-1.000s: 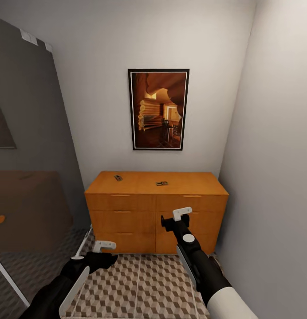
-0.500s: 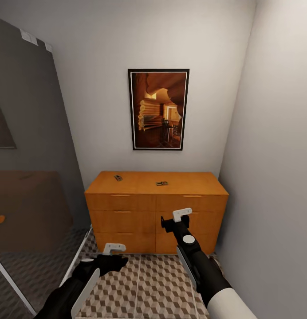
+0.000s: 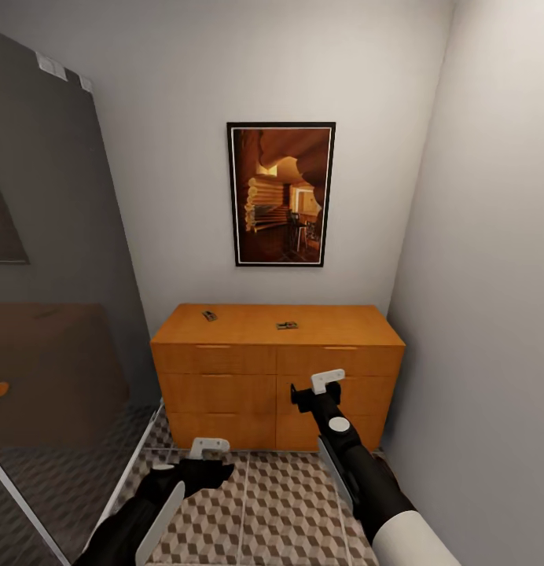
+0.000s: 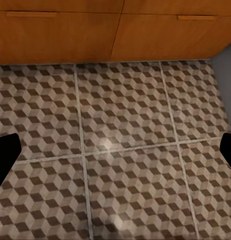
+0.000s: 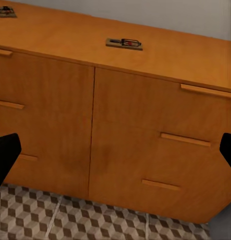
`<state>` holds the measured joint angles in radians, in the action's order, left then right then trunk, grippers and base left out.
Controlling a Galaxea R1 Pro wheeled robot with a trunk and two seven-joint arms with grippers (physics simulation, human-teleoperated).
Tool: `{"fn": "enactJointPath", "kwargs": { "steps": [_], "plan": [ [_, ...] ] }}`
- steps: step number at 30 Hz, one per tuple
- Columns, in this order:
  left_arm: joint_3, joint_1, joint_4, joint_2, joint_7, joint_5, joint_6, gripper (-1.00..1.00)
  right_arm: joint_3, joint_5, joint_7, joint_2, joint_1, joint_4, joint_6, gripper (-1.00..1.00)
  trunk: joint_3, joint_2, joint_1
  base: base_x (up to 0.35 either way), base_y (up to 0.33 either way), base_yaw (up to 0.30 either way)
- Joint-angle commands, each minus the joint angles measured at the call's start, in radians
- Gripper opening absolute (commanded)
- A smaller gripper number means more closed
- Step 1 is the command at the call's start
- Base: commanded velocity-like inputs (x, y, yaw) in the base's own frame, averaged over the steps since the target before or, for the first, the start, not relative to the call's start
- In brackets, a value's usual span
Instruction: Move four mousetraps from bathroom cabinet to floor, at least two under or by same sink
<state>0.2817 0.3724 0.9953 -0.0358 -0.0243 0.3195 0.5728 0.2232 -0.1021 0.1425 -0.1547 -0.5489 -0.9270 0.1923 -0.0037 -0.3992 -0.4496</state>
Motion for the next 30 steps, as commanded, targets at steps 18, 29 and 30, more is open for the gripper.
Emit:
{"fn": "enactJointPath", "kwargs": {
  "steps": [18,29,30],
  "plan": [
    [0.017,0.000,-0.409,0.024,-0.001,-0.001,-0.398,1.00,-0.010,-0.010,0.004,0.027,-0.001,-0.074,0.031,1.00,0.000,-0.001,0.000,0.000,0.000,0.000],
    [0.020,0.000,-0.810,-0.035,0.003,-0.008,-0.818,1.00,-0.015,-0.010,0.001,0.059,-0.063,-0.352,0.370,1.00,0.000,-0.001,0.000,0.000,0.000,0.000],
    [0.020,0.000,-0.849,-0.043,0.004,-0.008,-0.868,1.00,-0.015,-0.010,0.001,0.062,-0.087,-0.395,0.430,1.00,0.000,-0.001,0.000,0.000,0.000,0.000]
  ]
}}
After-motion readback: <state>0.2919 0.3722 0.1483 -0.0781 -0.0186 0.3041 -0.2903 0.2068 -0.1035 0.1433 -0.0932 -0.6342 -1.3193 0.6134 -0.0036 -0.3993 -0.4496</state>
